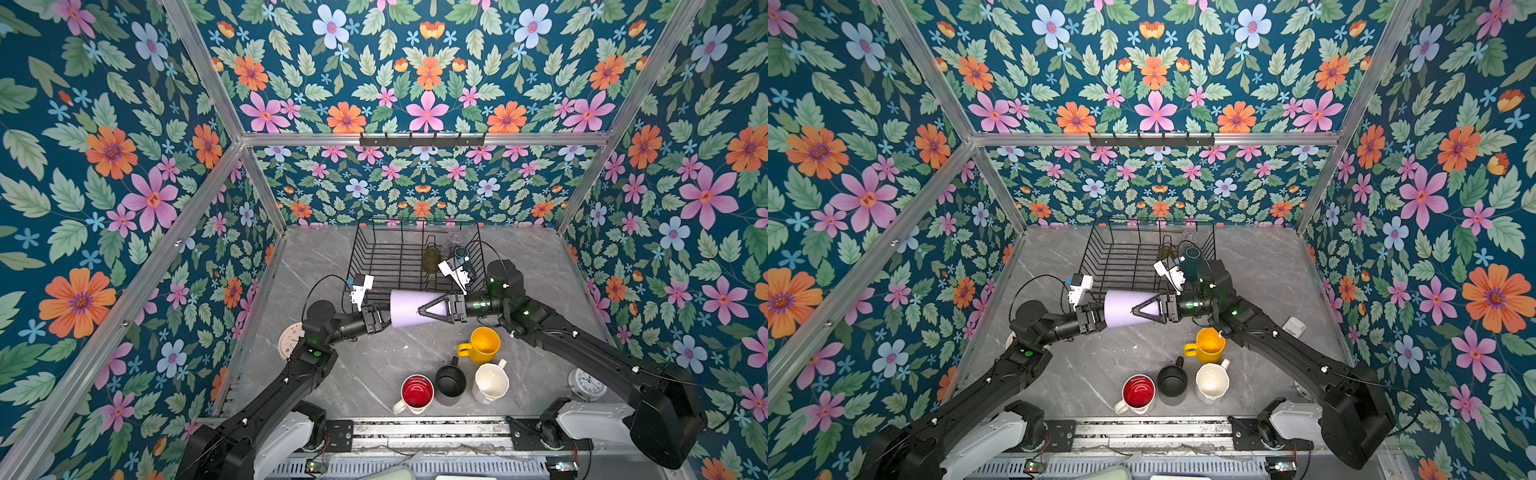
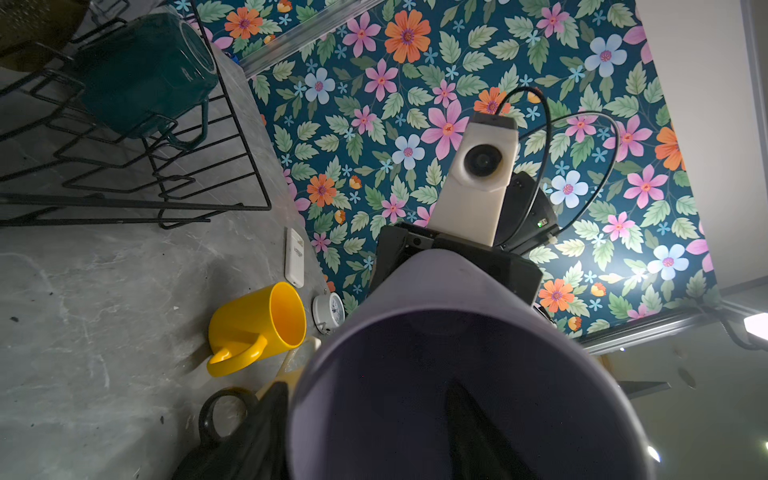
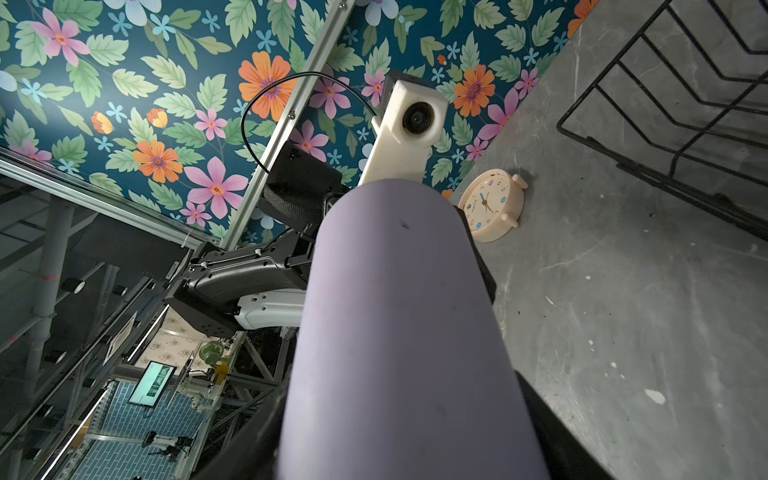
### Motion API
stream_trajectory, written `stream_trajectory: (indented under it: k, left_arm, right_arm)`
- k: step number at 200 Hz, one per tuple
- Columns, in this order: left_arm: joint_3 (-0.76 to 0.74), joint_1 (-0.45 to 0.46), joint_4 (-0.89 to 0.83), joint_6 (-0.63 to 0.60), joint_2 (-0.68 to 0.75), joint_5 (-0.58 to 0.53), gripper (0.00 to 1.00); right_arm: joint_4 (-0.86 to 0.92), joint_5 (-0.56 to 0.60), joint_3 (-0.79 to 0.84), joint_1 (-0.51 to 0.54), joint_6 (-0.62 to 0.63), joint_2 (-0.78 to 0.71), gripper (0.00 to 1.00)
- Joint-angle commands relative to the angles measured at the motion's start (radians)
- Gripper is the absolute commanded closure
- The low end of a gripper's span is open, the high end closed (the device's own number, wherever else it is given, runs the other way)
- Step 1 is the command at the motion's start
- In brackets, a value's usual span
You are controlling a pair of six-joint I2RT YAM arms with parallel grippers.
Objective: Load the cups into the dish rack
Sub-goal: 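Close the right gripper on the lavender cup's base while the left holds it, then open the left gripper and withdraw it while the right holds the lavender cup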
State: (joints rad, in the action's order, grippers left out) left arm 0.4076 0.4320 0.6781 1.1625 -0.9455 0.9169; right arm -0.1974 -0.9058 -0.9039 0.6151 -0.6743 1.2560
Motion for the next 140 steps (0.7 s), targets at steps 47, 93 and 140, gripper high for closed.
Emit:
stream_trajectory:
  k: [47,93,140]
  left_arm:
    - [0.057,-0.001,-0.258,-0.192,0.053,-0.096,0.15]
    - [0.125,-0.024,-0.601,-0.373,0.163,-0.398,0.07]
    - [0.145,-0.03,-0.829,-0.425,0.347,-0.759,0.0]
  right_arm:
    - [0.104,0.05,-0.007,-0.079,0.039,-0.098,0.76]
    - [0.425,0.179,-0.107,-0.127,0.162,-0.169,0.76]
    - [0.731,0.412,-0.311,-0.128,0.298,-0.134,0.77]
